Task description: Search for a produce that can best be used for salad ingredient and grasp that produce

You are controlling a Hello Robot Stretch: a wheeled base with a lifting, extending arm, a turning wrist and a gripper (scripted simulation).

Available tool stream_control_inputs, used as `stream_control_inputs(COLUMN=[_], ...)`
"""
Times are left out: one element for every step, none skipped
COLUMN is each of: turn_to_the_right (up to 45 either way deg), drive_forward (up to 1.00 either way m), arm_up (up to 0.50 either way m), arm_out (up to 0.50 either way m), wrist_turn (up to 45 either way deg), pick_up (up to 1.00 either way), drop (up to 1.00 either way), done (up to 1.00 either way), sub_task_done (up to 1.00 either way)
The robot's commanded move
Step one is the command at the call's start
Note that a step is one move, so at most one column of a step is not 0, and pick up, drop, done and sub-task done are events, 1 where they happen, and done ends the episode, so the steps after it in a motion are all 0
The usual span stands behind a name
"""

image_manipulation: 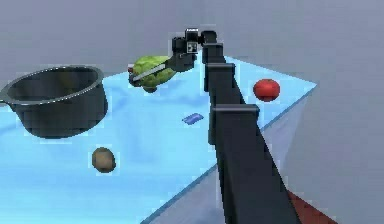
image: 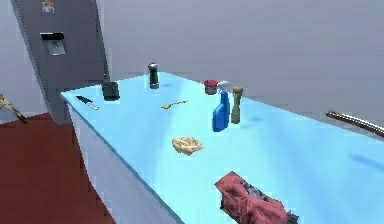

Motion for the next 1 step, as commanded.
stream_control_inputs(turn_to_the_right=[0.0], drive_forward=[0.0], arm_up=[0.0], arm_out=[0.0], wrist_turn=[0.0], pick_up=[0.0], drop=[0.0], done=[1.0], sub_task_done=[0.0])
